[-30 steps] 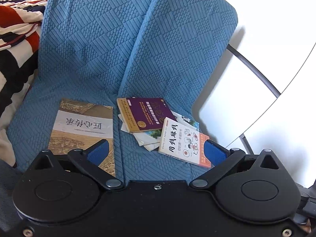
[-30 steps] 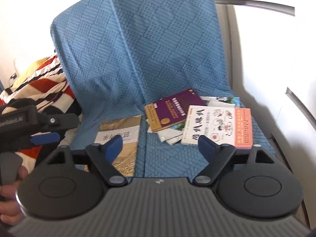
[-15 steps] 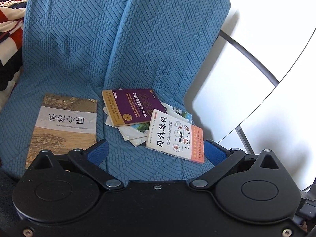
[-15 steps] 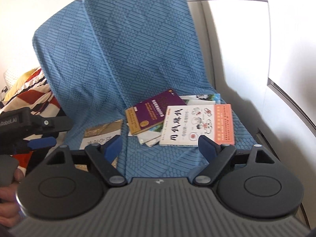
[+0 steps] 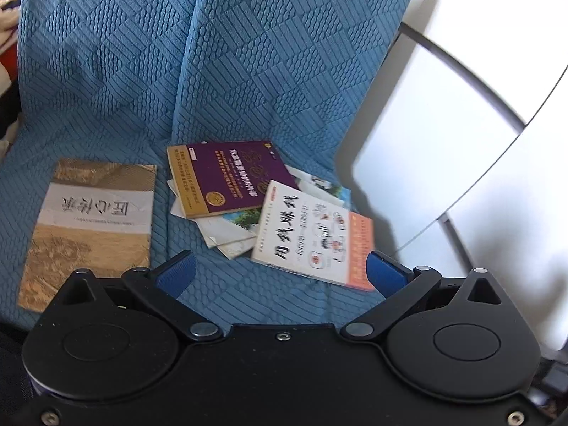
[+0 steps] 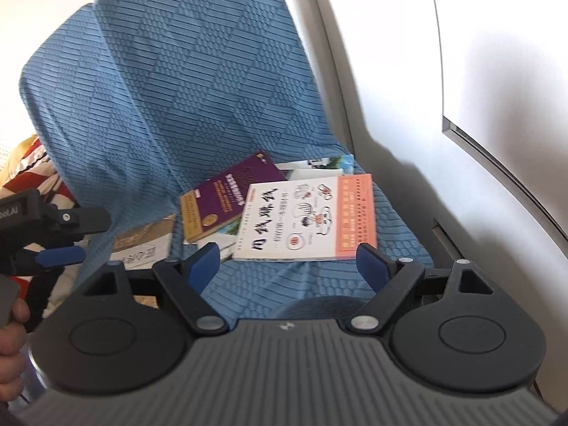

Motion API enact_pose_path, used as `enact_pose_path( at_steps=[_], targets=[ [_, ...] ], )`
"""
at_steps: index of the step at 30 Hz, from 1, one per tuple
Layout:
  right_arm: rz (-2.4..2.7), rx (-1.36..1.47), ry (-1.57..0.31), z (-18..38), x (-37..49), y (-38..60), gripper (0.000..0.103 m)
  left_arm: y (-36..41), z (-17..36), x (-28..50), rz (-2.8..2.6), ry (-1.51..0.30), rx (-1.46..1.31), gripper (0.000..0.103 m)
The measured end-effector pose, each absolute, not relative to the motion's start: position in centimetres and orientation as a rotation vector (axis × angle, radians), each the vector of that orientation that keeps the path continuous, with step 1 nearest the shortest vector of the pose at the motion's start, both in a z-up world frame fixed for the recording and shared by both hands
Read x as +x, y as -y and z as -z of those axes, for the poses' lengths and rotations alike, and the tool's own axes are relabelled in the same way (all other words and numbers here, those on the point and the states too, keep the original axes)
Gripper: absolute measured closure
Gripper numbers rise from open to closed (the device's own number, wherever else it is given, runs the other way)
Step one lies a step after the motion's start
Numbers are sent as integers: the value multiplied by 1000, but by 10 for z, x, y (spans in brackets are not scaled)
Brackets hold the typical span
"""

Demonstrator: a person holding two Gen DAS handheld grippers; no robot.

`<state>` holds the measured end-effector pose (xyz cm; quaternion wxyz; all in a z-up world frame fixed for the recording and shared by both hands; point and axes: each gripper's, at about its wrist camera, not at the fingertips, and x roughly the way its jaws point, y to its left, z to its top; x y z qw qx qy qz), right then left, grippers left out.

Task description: Organize objects

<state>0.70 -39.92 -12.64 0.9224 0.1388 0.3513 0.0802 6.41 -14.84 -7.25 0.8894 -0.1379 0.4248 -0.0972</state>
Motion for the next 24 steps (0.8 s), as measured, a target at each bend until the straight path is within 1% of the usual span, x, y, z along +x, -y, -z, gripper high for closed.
enact_pose_path(
  at_steps=[14,23,24],
  targets=[
    [-141,324,-810,173,51,434,18,175,130,117,161,-953,-278,2],
    [-155,383,-857,199,82,453,18,186,173,148,152,-986,-324,7],
    [-152,387,-861,202,85,454,18,186,179,151,152,-995,-330,9]
  ],
)
